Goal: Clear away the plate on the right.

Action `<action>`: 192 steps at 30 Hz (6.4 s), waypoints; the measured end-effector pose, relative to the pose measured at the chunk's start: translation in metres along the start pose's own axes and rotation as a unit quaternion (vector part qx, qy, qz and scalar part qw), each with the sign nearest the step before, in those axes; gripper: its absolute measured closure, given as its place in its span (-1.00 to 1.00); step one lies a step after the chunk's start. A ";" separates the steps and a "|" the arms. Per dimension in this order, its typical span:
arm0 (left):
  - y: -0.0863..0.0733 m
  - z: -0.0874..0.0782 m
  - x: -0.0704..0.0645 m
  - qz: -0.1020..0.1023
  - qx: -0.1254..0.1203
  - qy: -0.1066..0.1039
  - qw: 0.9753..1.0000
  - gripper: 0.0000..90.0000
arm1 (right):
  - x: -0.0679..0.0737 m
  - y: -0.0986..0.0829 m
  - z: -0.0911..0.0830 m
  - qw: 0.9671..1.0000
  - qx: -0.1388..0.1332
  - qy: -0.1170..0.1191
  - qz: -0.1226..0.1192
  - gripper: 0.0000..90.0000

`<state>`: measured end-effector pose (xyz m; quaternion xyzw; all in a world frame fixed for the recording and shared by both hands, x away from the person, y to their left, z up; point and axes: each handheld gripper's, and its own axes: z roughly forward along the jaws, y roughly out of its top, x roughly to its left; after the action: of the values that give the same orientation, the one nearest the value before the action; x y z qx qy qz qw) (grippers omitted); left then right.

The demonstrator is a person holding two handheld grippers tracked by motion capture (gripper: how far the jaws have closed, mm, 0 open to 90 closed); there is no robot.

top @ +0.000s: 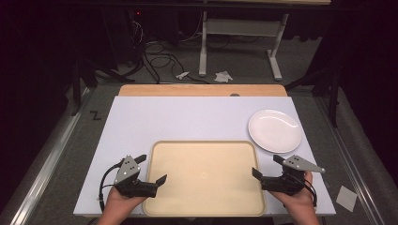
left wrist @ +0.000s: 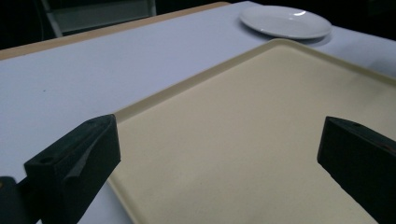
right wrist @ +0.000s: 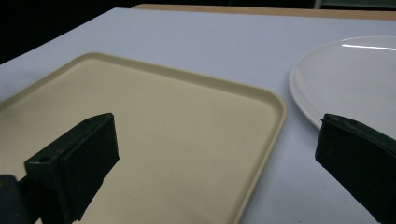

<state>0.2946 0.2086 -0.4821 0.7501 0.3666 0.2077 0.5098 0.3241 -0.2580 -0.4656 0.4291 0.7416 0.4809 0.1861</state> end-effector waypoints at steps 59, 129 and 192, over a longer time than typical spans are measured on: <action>-0.005 -0.004 0.007 -0.002 0.003 0.010 1.000 -0.98 | -0.050 -0.005 -0.009 0.997 -0.005 -0.062 0.055 -0.97; -0.003 0.001 0.002 0.006 0.007 -0.025 1.000 -0.98 | -0.114 -0.007 0.007 0.948 0.008 -0.059 0.311 -0.91; -0.015 -0.019 0.000 0.002 0.004 -0.019 1.000 -0.97 | -0.165 -0.027 0.020 0.872 -0.006 -0.079 0.483 0.61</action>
<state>0.2765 0.2228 -0.4882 0.7570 0.3561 0.1929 0.5128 0.4183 -0.3860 -0.5213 0.7691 0.4221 0.4799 -0.0089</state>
